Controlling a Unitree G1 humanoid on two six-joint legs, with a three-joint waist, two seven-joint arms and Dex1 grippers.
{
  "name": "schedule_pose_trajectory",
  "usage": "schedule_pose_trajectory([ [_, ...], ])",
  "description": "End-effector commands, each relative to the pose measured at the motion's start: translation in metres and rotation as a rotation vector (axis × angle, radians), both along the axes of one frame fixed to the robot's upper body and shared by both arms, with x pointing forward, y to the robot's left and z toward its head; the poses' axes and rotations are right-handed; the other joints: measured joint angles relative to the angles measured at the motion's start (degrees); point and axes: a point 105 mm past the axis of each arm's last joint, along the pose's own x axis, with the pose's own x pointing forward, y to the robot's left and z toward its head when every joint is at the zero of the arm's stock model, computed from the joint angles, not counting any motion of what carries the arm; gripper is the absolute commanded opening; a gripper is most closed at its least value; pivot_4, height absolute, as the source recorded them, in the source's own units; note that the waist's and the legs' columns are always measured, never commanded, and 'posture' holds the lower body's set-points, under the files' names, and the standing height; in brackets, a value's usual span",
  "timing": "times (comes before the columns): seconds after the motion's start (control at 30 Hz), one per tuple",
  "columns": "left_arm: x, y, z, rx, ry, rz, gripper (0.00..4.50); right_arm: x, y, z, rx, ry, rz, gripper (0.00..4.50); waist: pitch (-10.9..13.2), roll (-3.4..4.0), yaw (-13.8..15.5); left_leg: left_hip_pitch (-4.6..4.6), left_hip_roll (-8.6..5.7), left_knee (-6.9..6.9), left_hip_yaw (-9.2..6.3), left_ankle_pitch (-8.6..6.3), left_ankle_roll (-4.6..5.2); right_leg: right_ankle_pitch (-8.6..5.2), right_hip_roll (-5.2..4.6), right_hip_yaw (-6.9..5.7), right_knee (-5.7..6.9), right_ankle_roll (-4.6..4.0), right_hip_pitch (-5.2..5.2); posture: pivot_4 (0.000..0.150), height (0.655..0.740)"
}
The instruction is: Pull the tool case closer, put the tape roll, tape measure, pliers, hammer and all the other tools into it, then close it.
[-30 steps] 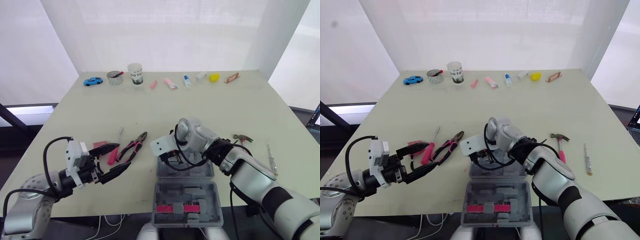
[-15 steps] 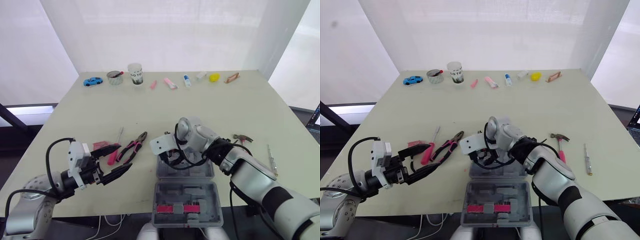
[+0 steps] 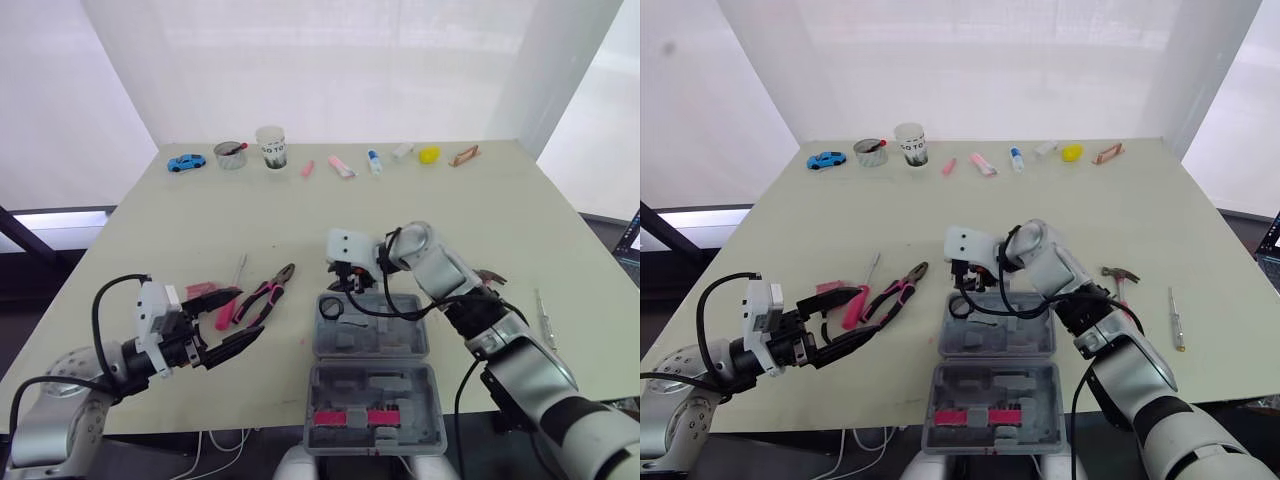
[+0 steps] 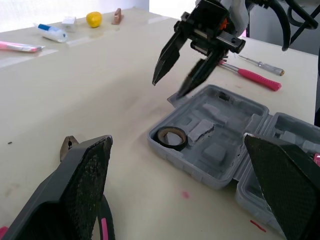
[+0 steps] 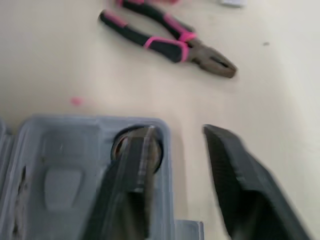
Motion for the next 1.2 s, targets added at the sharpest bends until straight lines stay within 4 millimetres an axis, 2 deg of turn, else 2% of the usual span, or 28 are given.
schedule_pose_trajectory([
  [0.03,0.001,0.003,0.009,0.015,-0.039,-0.008,4.5,-0.002,0.003,0.01,0.123,-0.003,-0.043,0.04,0.0,0.0,0.0,0.0,0.0,-0.02,0.01,0.0,0.0,0.0,0.0,0.0,0.0,0.0,0.0,0.15,0.74],
  [0.3,0.003,0.008,0.008,0.018,-0.037,-0.016,4.5,-0.008,0.005,-0.014,0.305,0.077,-0.119,0.04,0.0,-0.01,0.0,0.01,0.0,-0.03,0.02,0.0,0.0,0.0,0.01,0.02,-0.01,0.01,0.0,0.15,0.74],
  [0.4,0.004,0.009,0.008,0.019,-0.036,-0.016,4.5,-0.009,0.003,-0.019,0.314,0.093,-0.128,0.04,0.0,-0.01,0.0,0.01,0.0,-0.04,0.03,0.0,0.0,0.0,0.01,0.02,-0.02,0.01,0.0,0.15,0.74],
  [0.43,0.004,0.009,0.007,0.019,-0.036,-0.016,4.5,-0.01,0.003,-0.02,0.312,0.094,-0.123,0.55,0.0,-0.01,0.0,0.01,0.0,-0.04,0.03,0.0,0.0,0.0,0.01,0.03,-0.02,0.01,0.0,0.15,0.74],
  [0.47,0.004,0.01,0.007,0.02,-0.035,-0.016,4.5,-0.01,0.003,-0.019,0.316,0.08,-0.127,0.82,0.0,-0.01,0.0,0.01,0.0,-0.04,0.03,0.0,0.0,0.0,0.0,0.03,-0.02,0.01,0.0,0.15,0.74],
  [0.53,0.004,0.01,0.007,0.02,-0.034,-0.016,4.5,-0.008,0.004,-0.018,0.322,0.062,-0.131,1.82,0.0,-0.01,0.0,0.01,0.0,-0.04,0.02,0.0,0.0,0.0,0.0,0.03,-0.02,0.01,0.0,0.15,0.74],
  [0.67,0.005,0.011,0.006,0.018,-0.034,-0.016,4.5,-0.007,0.004,-0.022,0.318,0.053,-0.13,1.82,0.0,-0.01,0.0,0.02,0.01,-0.05,0.01,0.0,0.0,0.0,0.02,0.03,-0.01,0.0,-0.01,0.15,0.74],
  [1.2,0.007,0.014,0.004,0.024,-0.034,-0.015,4.5,-0.011,-0.003,-0.078,0.24,0.15,-0.175,1.82,0.0,-0.02,0.0,0.03,0.01,-0.06,0.03,0.0,0.0,0.0,0.02,0.05,-0.01,0.01,-0.01,0.15,0.74],
])
